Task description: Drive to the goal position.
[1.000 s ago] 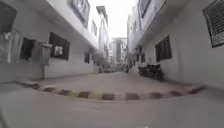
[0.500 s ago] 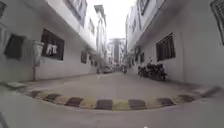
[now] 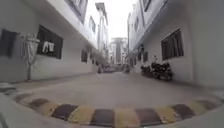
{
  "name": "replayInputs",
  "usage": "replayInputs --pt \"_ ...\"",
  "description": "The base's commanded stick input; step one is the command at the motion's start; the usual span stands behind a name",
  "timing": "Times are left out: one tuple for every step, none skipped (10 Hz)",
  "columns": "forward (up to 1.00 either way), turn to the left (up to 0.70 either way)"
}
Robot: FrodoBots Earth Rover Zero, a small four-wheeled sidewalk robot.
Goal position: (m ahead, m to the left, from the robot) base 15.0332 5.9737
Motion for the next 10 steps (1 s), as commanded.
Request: replayInputs --pt "1.00 0.02" --pt "1.00 -0.06" --pt "1.00 -0.28" --pt "1.00 -0.38" --pt "1.00 -0.38" --pt "1.00 -0.38" --pt "1.00 -0.38" --pt "1.00 -0.22" --pt "1.00 0.02" --pt "1.00 0.02"
